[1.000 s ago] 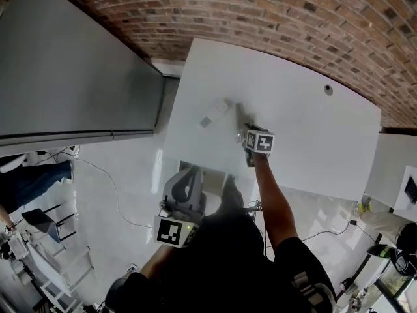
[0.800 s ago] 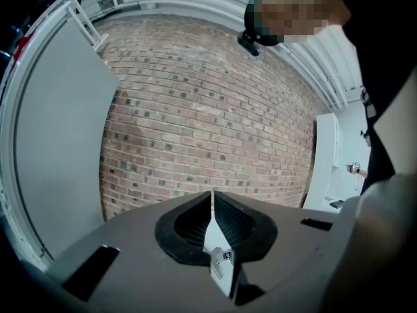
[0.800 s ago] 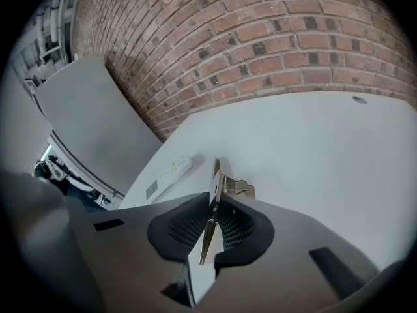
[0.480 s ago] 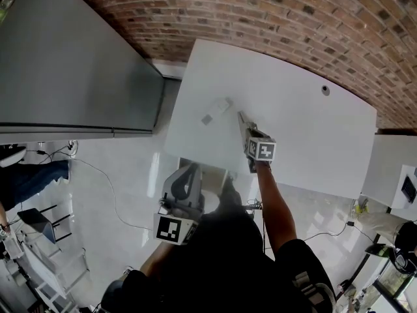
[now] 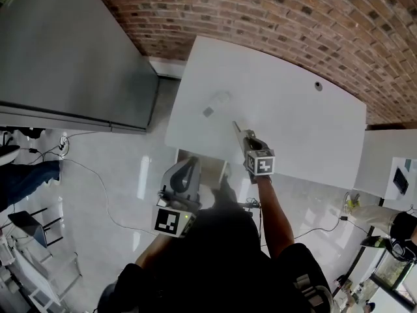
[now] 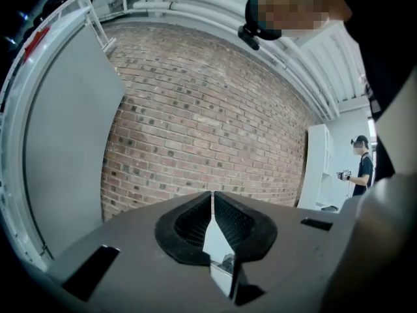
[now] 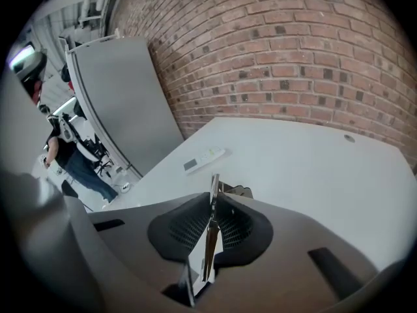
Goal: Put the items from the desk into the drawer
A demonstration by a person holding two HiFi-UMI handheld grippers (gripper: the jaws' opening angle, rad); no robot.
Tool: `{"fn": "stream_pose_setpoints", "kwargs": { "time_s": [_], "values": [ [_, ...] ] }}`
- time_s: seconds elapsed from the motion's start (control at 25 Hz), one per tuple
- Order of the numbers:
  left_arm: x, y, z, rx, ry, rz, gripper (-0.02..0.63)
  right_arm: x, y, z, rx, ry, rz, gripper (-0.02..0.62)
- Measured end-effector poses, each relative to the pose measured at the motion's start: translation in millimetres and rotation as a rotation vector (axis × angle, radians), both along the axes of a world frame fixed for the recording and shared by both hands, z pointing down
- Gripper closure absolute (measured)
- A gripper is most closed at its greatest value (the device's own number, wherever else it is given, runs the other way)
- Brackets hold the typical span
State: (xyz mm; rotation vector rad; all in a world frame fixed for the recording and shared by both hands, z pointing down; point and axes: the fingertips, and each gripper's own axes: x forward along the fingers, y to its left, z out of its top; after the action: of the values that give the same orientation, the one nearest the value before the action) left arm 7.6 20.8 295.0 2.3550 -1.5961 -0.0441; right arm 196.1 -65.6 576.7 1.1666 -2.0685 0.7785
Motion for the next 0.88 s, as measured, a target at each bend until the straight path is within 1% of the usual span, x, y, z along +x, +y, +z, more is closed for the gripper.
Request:
{"fn": "stream_pose_setpoints", "kwargs": {
  "time_s": [0.08, 0.32, 0.64, 0.72, 0.88],
  "values": [
    [-5.6, 8.2, 2.4, -0.009, 0.000, 0.014, 0.592, -7.7, 16.2, -8.0, 0.011, -0.005, -0.009, 0.569],
    [-22.8, 29.0, 7.4, 0.027, 0.016, 0.059, 0.592, -29.2, 64.3, -24.2, 0.030, -0.003, -0.041, 0.571],
    [-41.7, 48.4, 24.2, -0.015, -0.001, 0.114, 0.592, -67.6, 118.7, -27.1, 0.062, -0.015, -0.103, 0.571],
    [-45.3, 51.0, 25.9, -0.013, 0.000, 0.131, 0.592, -77.3, 130.7, -24.4, 0.053, -0.009, -0.116, 0.571],
    [-53.4, 58.6, 36.4, -0.024, 0.004, 0.155, 0.592, -102.6, 152.4, -14.9, 0.037, -0.031, -0.151, 0.571]
  ]
}}
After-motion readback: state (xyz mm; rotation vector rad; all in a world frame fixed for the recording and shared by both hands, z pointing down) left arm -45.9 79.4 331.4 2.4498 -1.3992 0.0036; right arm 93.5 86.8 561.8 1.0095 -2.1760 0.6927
